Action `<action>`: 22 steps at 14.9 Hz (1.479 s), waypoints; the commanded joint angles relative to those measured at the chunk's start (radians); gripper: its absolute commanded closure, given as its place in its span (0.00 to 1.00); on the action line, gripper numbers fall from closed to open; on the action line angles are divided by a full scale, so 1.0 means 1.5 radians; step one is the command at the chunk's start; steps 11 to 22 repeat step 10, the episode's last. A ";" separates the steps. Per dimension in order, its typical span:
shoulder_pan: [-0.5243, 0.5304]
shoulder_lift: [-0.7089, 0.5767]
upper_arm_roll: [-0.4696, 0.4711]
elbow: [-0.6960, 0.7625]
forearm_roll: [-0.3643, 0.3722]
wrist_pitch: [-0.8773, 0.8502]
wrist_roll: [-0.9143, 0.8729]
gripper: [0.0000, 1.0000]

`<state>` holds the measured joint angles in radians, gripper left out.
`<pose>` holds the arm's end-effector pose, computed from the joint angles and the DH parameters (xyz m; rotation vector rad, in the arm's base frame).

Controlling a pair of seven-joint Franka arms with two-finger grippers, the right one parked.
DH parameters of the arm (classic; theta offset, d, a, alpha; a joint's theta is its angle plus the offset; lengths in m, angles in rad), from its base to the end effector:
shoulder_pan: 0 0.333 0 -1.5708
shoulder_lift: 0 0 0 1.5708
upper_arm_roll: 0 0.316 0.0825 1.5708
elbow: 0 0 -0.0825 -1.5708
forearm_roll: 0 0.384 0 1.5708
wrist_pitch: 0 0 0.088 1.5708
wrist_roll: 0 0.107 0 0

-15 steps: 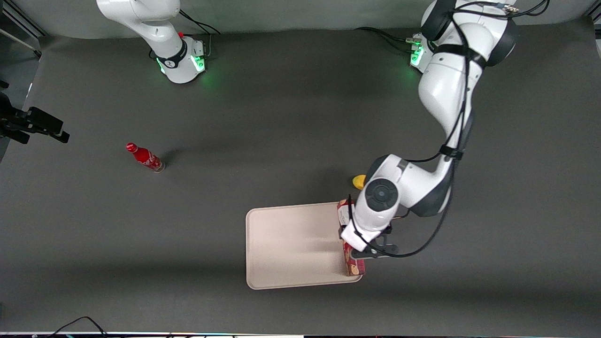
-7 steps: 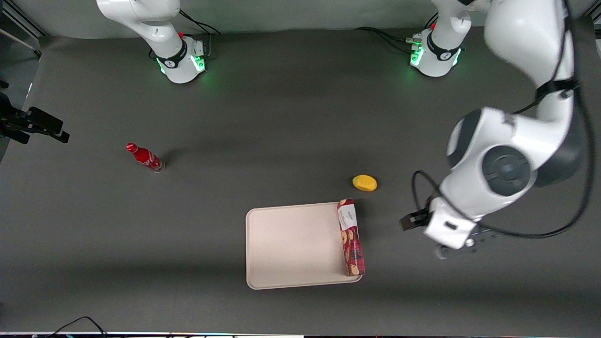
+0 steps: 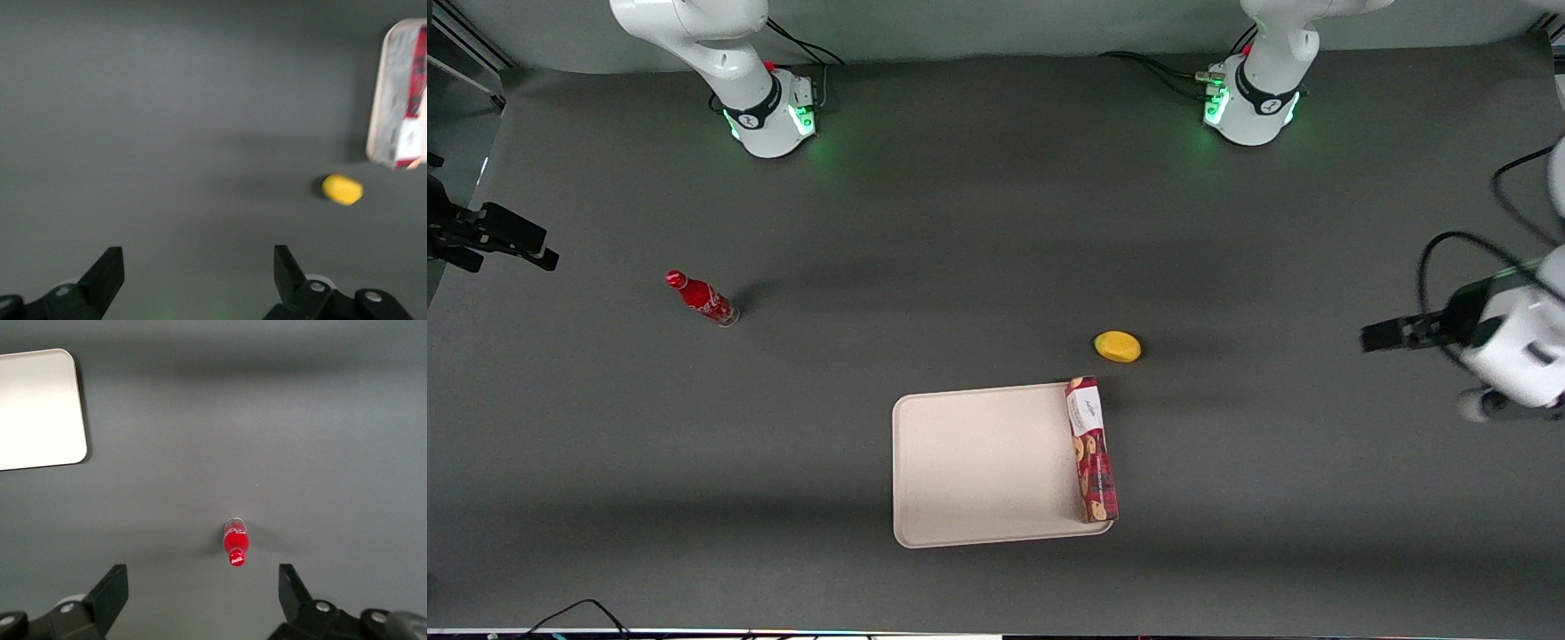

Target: Place red cookie box on tray

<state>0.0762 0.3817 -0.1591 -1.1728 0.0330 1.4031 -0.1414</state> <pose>0.6463 -0.0285 0.5675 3.1208 0.1070 -0.2330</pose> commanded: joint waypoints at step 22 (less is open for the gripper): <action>-0.007 -0.234 0.080 -0.245 -0.017 0.032 0.095 0.00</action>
